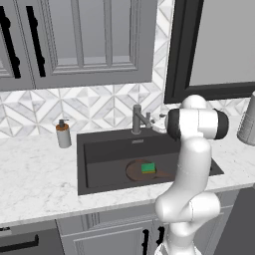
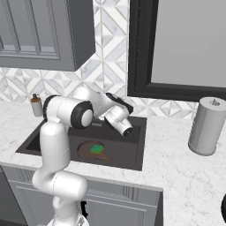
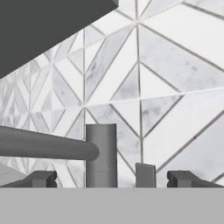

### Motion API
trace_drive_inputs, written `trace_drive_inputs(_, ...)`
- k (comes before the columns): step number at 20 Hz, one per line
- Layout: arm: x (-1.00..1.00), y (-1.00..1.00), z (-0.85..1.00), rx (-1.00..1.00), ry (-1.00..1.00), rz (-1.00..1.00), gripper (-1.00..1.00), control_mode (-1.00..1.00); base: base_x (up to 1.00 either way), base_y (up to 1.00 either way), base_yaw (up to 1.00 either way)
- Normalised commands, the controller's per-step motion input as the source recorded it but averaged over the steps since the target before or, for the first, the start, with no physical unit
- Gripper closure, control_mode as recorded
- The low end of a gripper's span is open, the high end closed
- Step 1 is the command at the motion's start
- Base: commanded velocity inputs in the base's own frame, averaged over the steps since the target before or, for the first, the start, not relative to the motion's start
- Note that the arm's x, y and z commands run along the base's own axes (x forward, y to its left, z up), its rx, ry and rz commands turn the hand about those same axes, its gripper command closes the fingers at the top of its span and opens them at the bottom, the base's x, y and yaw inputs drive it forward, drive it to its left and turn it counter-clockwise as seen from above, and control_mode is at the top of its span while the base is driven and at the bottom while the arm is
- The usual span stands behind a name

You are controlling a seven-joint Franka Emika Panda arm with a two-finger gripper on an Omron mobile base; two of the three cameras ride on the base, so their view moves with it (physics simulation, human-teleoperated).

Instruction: Pick the pan and sponge and place them into the sink. Then turn on the water.

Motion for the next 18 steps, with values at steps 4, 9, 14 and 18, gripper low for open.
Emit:
trace_drive_inputs(4, 0.08, 0.07, 0.0, 0.01, 0.0, 0.0, -1.0, -1.0, 0.0, 0.0, 0.0)
trace_drive_inputs(9, 0.29, 0.03, 0.0, 0.02, 0.02, 0.0, -1.0, -1.0, 0.0, 0.0, 0.0)
trace_drive_inputs(14, 0.42, 0.01, 0.0, 0.02, 0.06, 0.0, -1.0, -1.0, 0.0, 0.0, 0.0)
trace_drive_inputs(18, 0.34, 0.0, -0.01, 0.02, 0.06, 0.0, -1.0, -1.0, 0.0, 0.0, 0.0)
